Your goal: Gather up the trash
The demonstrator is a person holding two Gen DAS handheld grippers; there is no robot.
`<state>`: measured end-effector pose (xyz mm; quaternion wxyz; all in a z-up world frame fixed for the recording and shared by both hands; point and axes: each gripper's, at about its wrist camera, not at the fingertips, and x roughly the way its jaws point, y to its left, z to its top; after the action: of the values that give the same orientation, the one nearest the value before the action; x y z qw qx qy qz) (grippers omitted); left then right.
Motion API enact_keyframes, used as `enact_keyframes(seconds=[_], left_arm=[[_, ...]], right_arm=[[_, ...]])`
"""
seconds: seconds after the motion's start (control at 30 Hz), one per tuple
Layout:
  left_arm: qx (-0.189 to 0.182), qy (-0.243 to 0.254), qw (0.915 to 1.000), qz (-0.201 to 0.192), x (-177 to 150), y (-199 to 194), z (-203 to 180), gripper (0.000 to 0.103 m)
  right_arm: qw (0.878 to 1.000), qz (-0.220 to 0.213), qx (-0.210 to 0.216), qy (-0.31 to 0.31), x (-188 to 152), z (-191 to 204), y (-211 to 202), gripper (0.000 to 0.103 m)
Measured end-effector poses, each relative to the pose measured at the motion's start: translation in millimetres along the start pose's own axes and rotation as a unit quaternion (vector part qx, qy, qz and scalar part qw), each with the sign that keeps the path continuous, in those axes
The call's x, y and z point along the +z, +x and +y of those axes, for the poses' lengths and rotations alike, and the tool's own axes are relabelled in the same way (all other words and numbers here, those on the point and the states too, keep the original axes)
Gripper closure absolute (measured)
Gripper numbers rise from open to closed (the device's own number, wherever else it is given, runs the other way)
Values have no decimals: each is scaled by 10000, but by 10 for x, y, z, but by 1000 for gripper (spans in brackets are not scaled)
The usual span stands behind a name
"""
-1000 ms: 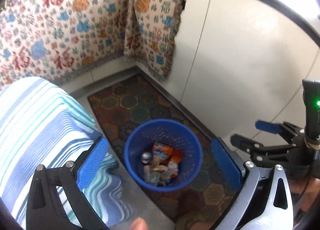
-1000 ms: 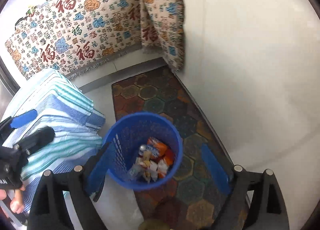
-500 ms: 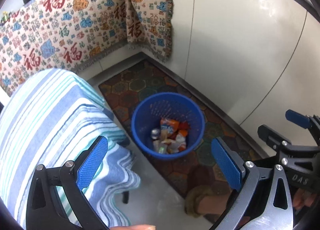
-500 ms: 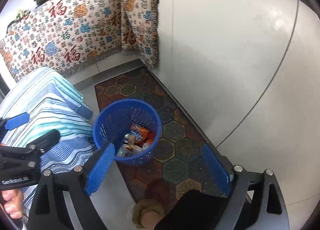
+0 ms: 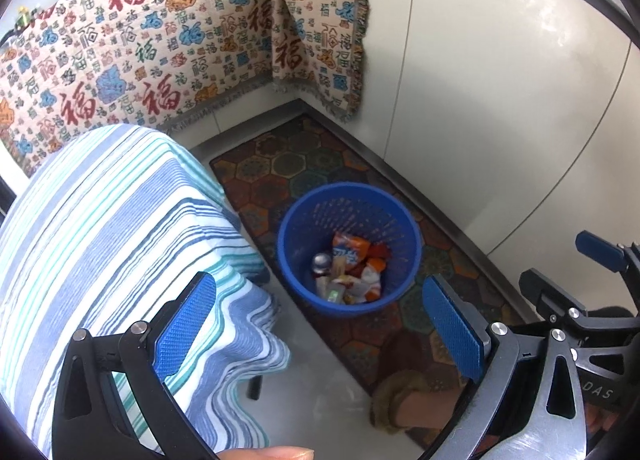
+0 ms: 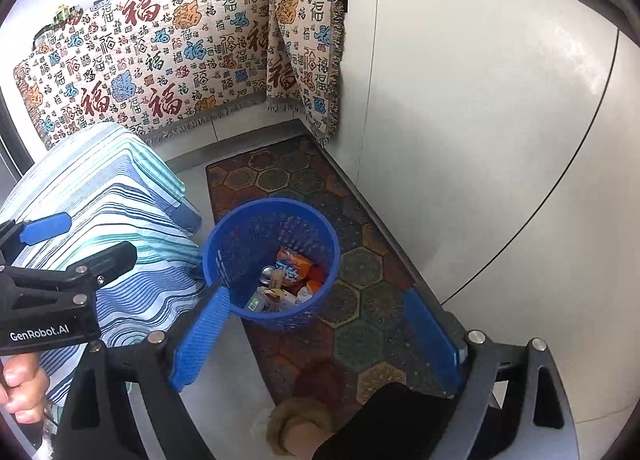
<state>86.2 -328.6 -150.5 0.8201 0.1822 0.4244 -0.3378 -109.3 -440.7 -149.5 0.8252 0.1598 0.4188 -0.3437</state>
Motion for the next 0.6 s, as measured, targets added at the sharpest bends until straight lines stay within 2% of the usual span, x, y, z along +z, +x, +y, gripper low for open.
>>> enact_keyframes(seconds=[0.6], left_arm=[[28,-36,10000,34,21,0,77,0]], right_arm=[[9999,37,78,-93,19,53,30,12]])
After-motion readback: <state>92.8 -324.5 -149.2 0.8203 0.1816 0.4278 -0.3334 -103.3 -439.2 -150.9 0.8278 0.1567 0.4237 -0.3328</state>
